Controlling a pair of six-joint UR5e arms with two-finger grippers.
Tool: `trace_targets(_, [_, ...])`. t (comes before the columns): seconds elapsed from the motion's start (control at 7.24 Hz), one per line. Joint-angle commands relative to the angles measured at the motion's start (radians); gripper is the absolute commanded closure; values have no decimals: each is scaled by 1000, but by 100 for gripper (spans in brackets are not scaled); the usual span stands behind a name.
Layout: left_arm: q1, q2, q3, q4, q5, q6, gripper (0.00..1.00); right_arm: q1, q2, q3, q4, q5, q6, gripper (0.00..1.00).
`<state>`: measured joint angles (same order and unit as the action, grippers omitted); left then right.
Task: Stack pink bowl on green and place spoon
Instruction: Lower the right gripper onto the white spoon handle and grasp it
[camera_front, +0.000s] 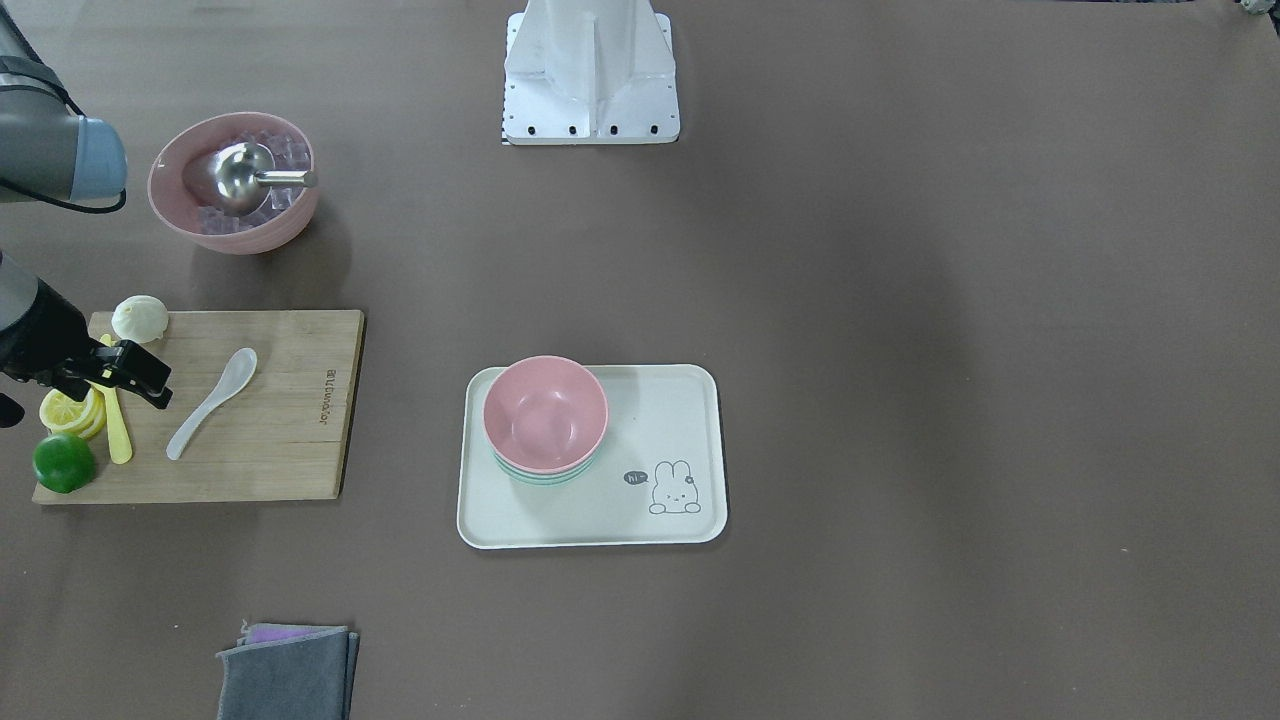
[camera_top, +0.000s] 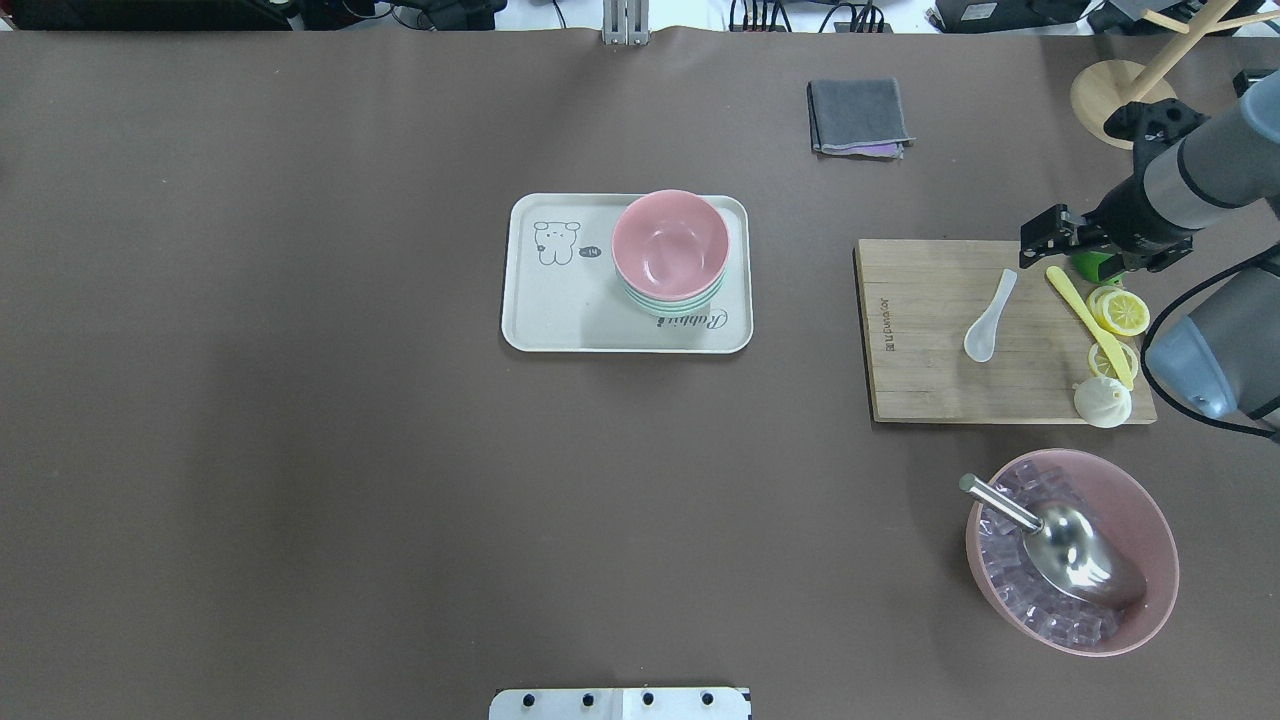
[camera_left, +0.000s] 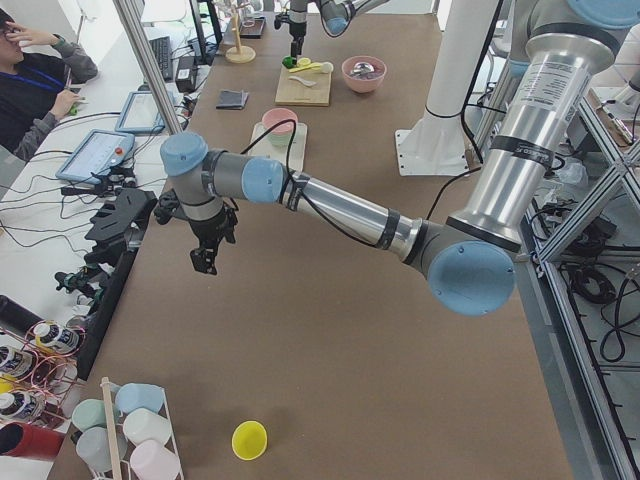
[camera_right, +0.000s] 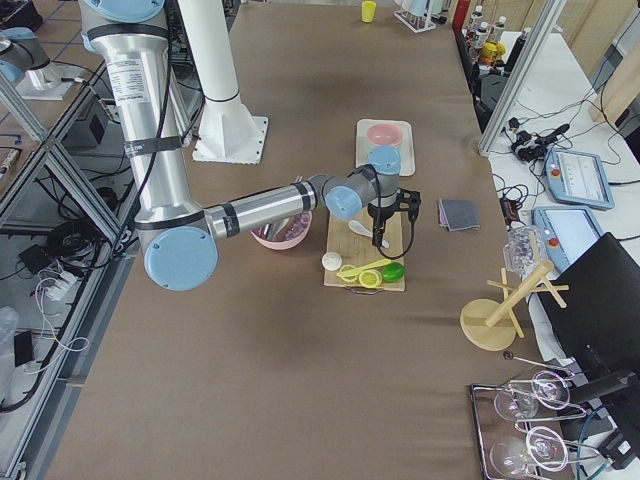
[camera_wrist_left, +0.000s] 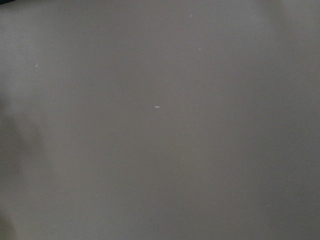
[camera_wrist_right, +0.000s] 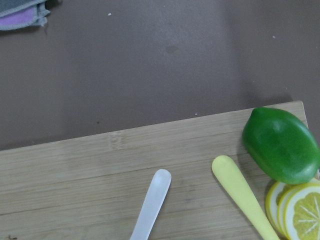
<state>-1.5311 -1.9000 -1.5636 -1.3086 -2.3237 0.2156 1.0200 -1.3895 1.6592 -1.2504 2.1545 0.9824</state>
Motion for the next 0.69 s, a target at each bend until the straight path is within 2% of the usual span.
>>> trace_targets(0.0, [-58,27,48,6,0,128,1,-73,6,-4,-1,-109,186,1])
trace_targets(0.14, [-58,30,48,5,0,128,1,-108,6,-10,-1,-160,244,1])
trace_targets(0.28, [-57,30,48,2,0,128,1,-122,6,-12,-1,-163,281,3])
trace_targets(0.41, [-58,32,48,0,0,128,1,-132,6,-10,-1,-173,286,12])
trace_targets(0.55, [-57,32,48,0,0,128,1,-138,6,-15,-1,-173,286,31])
